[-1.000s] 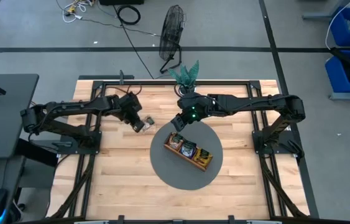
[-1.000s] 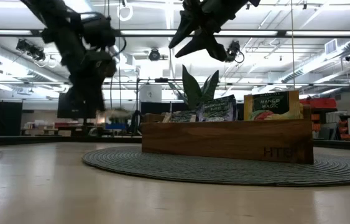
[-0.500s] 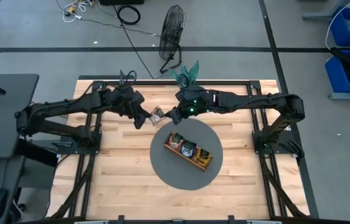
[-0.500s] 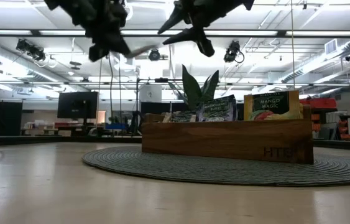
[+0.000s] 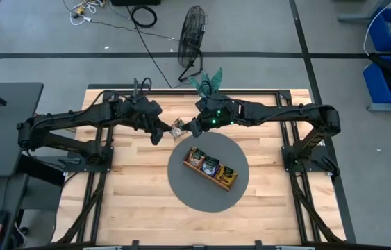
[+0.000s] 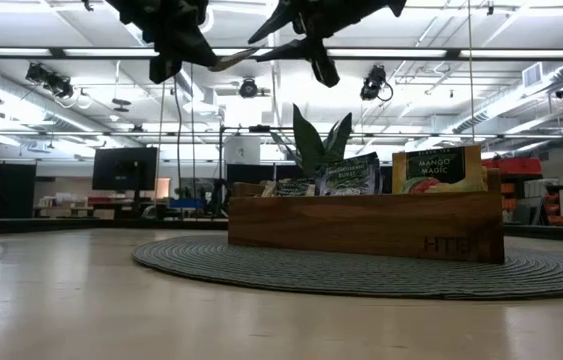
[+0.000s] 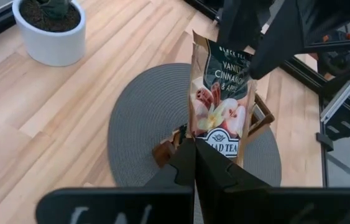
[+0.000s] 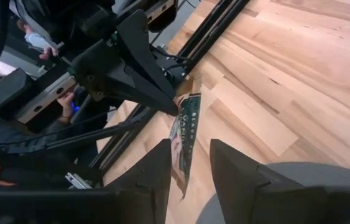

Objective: Pick & Place Tea
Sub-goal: Put the brown tea bag into the left section of the wooden organizer

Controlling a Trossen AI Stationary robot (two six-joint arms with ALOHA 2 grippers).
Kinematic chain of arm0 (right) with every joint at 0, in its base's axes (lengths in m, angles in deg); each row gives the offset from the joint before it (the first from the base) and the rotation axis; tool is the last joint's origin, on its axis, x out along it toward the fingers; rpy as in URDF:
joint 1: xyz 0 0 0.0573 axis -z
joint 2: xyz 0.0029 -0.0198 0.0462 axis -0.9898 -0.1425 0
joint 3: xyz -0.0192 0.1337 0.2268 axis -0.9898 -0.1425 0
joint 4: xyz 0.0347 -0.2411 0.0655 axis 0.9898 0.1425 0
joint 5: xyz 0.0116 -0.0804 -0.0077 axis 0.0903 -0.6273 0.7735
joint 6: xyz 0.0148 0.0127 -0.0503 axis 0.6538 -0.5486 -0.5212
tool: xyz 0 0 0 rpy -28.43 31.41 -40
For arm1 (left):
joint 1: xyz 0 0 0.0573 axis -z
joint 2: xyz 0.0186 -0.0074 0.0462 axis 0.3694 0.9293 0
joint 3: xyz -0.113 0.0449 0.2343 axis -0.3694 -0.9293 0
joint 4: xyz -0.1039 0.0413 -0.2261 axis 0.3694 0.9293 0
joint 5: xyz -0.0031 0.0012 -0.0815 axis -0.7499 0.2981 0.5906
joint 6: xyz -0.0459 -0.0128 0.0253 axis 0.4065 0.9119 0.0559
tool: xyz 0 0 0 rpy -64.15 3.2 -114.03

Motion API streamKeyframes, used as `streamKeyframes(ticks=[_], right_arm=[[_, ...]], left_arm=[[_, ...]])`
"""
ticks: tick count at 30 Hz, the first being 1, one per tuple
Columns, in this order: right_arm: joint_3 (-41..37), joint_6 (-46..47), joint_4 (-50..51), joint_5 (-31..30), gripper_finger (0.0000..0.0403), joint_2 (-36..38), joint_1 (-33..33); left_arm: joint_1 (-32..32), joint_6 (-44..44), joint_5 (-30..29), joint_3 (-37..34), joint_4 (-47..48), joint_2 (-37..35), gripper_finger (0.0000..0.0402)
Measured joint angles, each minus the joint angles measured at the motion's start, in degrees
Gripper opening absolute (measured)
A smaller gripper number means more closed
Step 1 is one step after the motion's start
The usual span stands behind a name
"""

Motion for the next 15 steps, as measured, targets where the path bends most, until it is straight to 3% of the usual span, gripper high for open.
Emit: streamKeyframes(ticks=[6, 11, 15], right_arm=[[0.00, 1.51, -0.05, 1.09, 0.0093, 0.00, 0.00], [0.00, 1.28, -0.26, 3.78, 0.0016, 0.00, 0.07], [0.00, 1.65, -0.18, 4.12, 0.0008, 0.00, 0.06]], left_arm=[[0.32, 0.09, 0.02, 0.00, -0.73, 0.02, 0.0002], [1.61, -0.31, 0.00, 0.00, -2.07, 0.02, 0.0007], [2.15, 1.23, 0.02, -0.09, -2.90, 0.02, 0.0021]])
